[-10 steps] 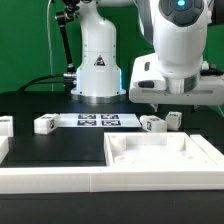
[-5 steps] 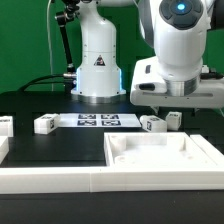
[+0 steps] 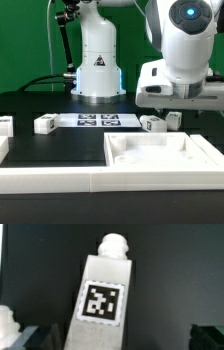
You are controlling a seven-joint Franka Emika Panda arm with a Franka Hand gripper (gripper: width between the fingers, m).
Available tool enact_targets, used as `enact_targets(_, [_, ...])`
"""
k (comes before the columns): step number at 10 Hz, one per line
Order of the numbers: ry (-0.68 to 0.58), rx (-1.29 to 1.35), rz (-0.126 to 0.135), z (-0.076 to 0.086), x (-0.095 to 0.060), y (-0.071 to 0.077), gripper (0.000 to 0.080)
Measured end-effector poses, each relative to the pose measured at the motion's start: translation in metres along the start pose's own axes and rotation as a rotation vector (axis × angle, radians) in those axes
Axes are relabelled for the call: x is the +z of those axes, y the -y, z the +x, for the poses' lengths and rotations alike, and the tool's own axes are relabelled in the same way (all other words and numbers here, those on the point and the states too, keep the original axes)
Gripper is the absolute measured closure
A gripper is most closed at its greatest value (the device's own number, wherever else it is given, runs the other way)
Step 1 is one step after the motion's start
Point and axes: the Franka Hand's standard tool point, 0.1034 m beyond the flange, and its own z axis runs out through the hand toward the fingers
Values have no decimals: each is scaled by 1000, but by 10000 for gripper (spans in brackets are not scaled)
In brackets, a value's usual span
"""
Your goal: Assemble square table
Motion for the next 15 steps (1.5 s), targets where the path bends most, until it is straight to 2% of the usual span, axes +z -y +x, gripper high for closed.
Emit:
enact_targets(6, [6, 11, -7, -2, 17, -8, 151])
enact_targets(9, [9, 13, -8, -2, 19, -9, 162])
enact_targets(11, [5, 13, -6, 0, 16, -8, 516])
enact_targets(15, [0, 14, -2, 2, 14, -8, 511])
